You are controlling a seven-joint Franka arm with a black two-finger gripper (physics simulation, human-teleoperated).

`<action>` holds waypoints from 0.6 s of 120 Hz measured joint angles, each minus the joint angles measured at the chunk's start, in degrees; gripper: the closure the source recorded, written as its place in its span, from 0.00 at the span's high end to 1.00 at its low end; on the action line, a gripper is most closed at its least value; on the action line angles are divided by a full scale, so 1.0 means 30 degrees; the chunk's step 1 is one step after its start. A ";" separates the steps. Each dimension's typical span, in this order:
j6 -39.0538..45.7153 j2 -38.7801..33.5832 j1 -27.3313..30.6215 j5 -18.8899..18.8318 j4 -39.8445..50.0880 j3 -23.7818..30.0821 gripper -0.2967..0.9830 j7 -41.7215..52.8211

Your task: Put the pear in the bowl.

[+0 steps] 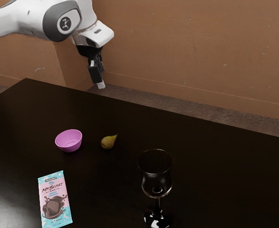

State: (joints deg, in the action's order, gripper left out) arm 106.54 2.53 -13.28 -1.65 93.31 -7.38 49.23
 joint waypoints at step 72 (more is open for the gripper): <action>-0.0060 0.2621 0.0749 0.2068 0.4351 0.0117 0.77 -0.1116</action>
State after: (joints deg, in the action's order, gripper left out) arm 106.36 10.39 -11.03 4.55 106.36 -7.03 45.88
